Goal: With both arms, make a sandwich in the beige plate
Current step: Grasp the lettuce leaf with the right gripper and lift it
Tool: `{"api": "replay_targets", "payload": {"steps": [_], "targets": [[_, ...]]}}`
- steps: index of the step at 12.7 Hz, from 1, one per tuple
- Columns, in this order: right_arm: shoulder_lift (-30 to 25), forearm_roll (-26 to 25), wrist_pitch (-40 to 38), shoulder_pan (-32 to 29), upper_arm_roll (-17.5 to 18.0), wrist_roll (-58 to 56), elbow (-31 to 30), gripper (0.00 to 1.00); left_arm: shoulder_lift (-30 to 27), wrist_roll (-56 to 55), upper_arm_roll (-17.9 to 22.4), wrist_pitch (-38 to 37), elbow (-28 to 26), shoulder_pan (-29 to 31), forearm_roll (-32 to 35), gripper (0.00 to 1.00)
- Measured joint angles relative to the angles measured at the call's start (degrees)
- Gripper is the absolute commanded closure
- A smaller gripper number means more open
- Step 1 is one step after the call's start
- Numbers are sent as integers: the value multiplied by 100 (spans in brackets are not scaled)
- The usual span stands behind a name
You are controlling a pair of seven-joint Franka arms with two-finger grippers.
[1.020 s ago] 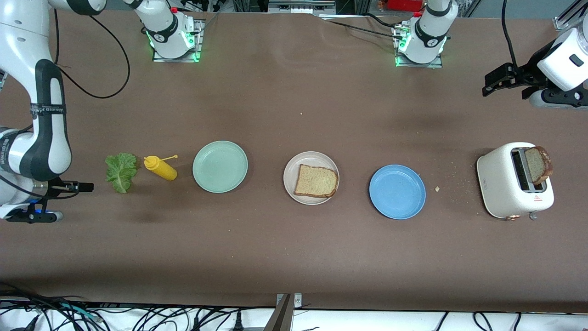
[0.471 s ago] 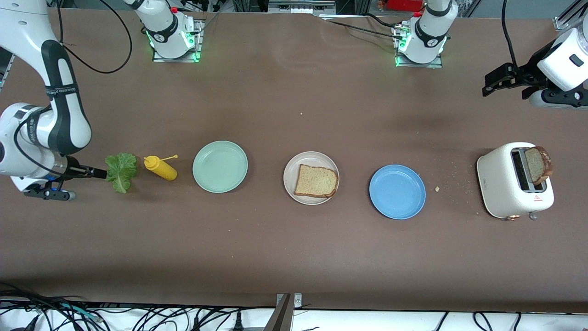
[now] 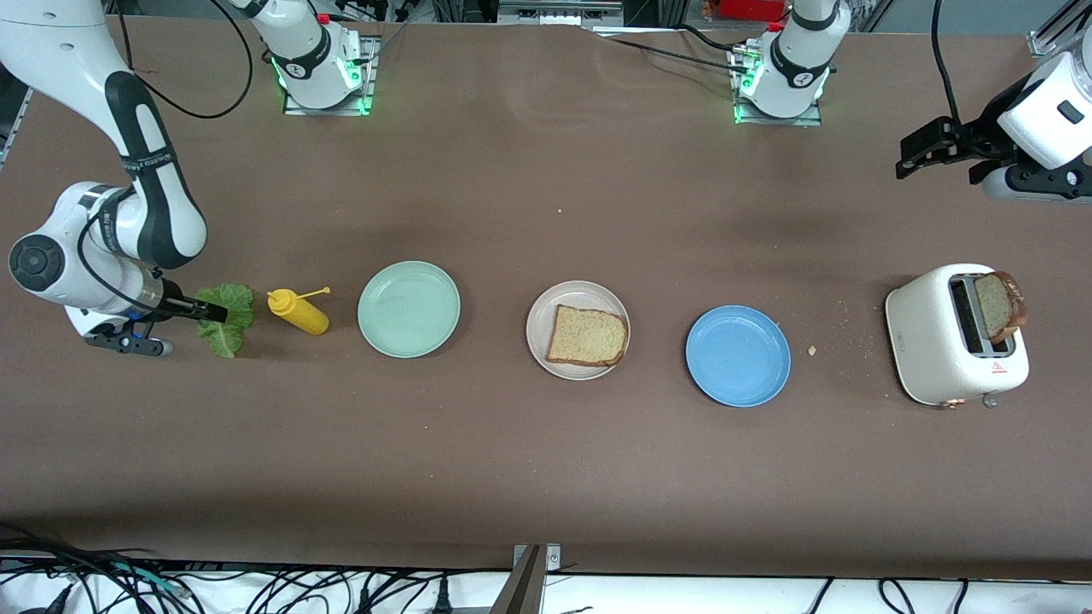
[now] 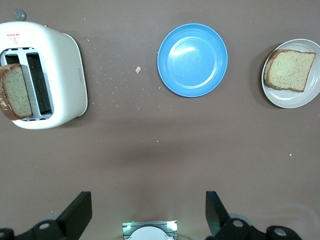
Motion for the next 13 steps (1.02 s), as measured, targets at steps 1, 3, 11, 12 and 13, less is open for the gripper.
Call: {"api": "replay_targets", "payload": {"steps": [1,3,11,12,13], "targets": [[3,49,56,0,5,29,-23,1,0,0,0,0,0,0,0,0],[21,267,159,0,7,39,-37,1,0,0,0,0,0,0,0,0],[474,471,835,17,114,48,-94,60,1,0,0,0,0,0,0,0],[472,482,838,19,124,57,-90,74,1,0,0,0,0,0,0,0],[451,493,837,20,124,59,-89,86,1,0,0,0,0,0,0,0]]}}
